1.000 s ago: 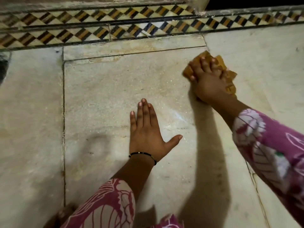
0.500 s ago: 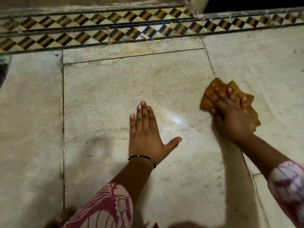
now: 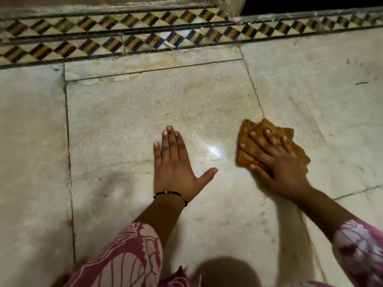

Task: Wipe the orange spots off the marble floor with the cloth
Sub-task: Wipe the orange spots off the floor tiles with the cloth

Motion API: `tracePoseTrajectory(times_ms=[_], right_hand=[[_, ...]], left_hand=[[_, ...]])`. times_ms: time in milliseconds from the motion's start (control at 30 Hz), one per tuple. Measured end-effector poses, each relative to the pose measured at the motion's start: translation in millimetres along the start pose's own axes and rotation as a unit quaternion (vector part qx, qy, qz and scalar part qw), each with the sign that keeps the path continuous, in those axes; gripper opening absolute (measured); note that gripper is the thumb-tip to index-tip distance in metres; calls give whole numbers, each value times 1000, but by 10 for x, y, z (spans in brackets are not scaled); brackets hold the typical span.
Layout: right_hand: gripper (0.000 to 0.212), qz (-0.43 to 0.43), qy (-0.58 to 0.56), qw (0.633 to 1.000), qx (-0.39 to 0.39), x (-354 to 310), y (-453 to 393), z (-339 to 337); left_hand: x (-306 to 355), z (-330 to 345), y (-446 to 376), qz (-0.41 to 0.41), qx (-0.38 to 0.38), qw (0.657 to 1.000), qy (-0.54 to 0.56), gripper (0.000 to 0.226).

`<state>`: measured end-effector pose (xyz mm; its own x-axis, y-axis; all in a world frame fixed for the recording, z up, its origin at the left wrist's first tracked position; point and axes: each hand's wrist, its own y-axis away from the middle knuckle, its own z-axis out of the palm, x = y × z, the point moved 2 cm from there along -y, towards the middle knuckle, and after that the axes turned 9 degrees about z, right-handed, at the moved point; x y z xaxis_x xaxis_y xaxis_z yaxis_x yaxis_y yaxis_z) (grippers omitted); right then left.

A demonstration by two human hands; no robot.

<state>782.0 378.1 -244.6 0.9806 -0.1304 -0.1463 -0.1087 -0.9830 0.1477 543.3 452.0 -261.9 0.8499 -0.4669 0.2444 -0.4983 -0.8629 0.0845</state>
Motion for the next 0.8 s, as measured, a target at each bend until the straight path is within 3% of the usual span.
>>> tracePoseTrajectory(times_ms=[100,200,333,433,567,700,800], right_hand=[[54,65,14,998,4,159,-508,-96],[54,116,-24,993,16,-98,-1114,-133],[52,-3,-15,1000,25,-617,-886,13],[48,-55,-5,998,1,-412,-171,83],[51,72,-14,997,8,322,87,-4],[51,218,-46,973,60,400,-738,-126],[46,170,-58,982,51,-135,-1287,-116]], left_hand=[[-3,15,0,0,2,1000,0,119],[-6,25,-3,5,1,1000,-7,118],[-9,22,-8,2,-2,1000,-11,118],[-6,22,-6,2,-6,1000,-7,117],[0,13,-4,2,-8,1000,-5,119],[-9,21,-3,1,-3,1000,-12,119],[-7,24,-1,0,1,1000,-15,119]])
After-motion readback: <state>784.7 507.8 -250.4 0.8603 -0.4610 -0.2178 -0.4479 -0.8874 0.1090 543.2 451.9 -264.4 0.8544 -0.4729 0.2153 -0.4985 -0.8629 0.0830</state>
